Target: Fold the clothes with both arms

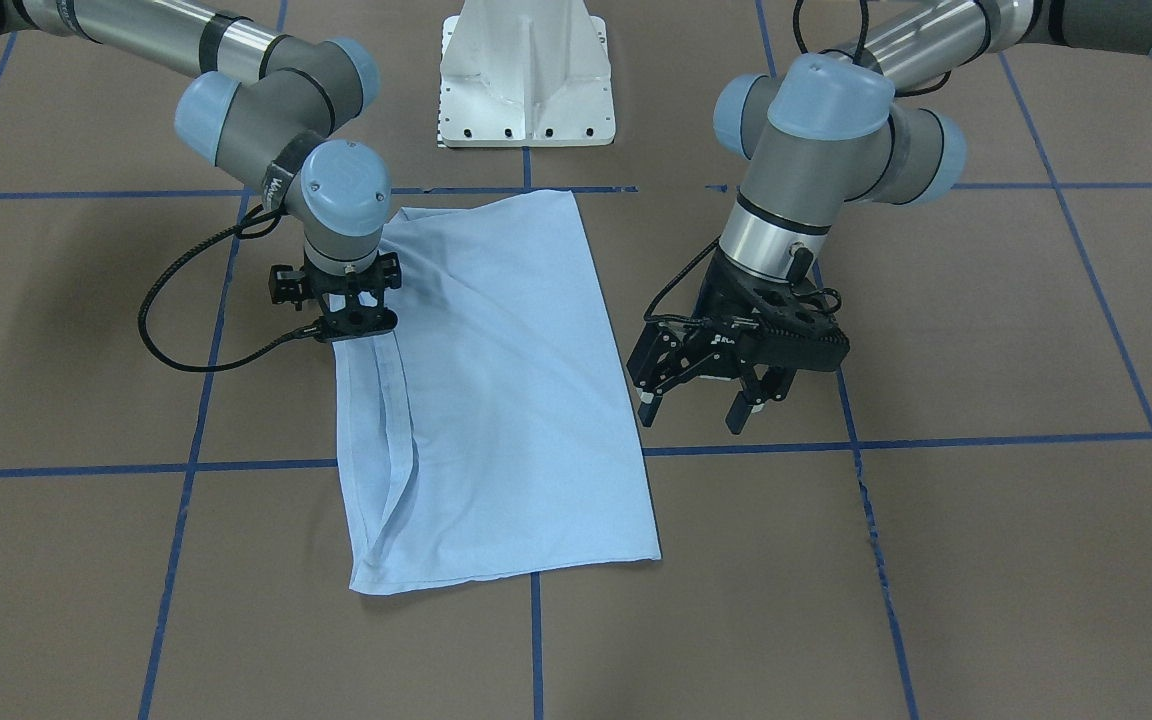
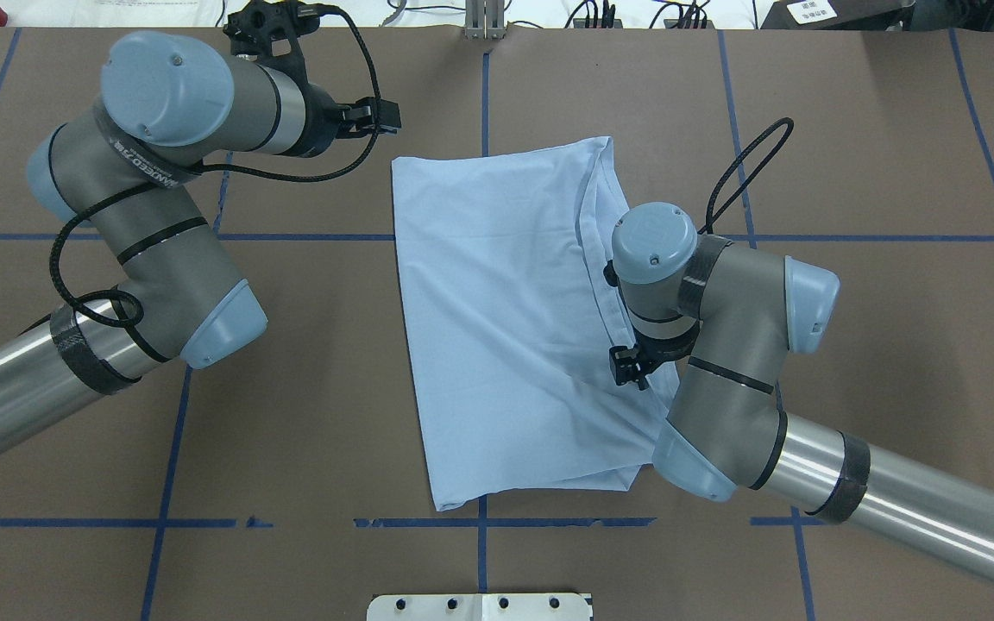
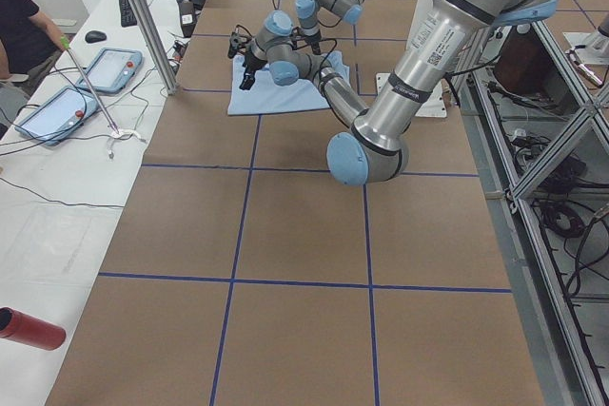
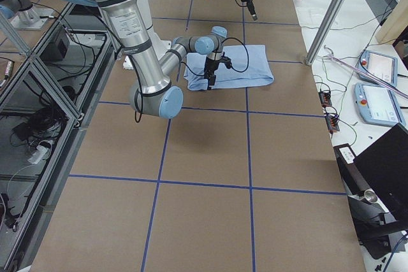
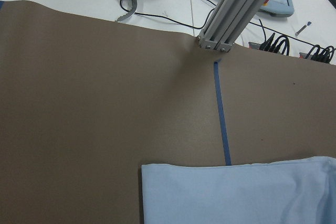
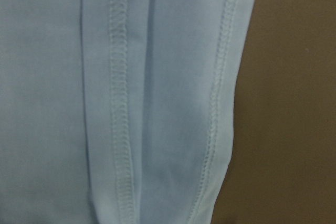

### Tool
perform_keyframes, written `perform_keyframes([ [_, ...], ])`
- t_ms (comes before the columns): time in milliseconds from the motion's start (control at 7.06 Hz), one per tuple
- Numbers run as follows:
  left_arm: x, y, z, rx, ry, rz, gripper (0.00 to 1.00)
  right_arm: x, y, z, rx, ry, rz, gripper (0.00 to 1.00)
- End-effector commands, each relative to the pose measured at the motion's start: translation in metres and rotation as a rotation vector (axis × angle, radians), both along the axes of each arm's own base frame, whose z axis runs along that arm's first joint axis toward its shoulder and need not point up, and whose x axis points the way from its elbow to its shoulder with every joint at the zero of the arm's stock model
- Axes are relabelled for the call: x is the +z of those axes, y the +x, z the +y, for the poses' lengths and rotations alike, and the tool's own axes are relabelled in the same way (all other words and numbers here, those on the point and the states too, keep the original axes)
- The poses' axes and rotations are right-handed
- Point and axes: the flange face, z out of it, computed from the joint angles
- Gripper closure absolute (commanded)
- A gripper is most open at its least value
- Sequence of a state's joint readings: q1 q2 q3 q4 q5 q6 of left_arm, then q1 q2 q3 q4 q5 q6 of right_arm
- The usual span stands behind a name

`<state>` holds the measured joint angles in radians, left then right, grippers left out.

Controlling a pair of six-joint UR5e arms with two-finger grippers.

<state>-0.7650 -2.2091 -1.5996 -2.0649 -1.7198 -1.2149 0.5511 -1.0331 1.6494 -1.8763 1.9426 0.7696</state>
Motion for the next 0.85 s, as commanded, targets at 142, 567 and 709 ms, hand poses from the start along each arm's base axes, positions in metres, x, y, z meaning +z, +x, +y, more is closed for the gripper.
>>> perform_keyframes([
  [142,0.0,0.003,0.001,0.003,0.0,0.002,0.0,0.011,0.03,-0.035,-0.006,0.024,0.005,0.02],
  [567,0.001,0.002,0.002,0.003,-0.001,0.001,0.0,0.008,0.056,-0.063,0.025,0.028,-0.01,0.04],
  [709,0.001,0.002,0.002,0.003,-0.001,0.001,0.0,-0.022,0.056,-0.072,0.034,0.043,-0.057,0.04],
])
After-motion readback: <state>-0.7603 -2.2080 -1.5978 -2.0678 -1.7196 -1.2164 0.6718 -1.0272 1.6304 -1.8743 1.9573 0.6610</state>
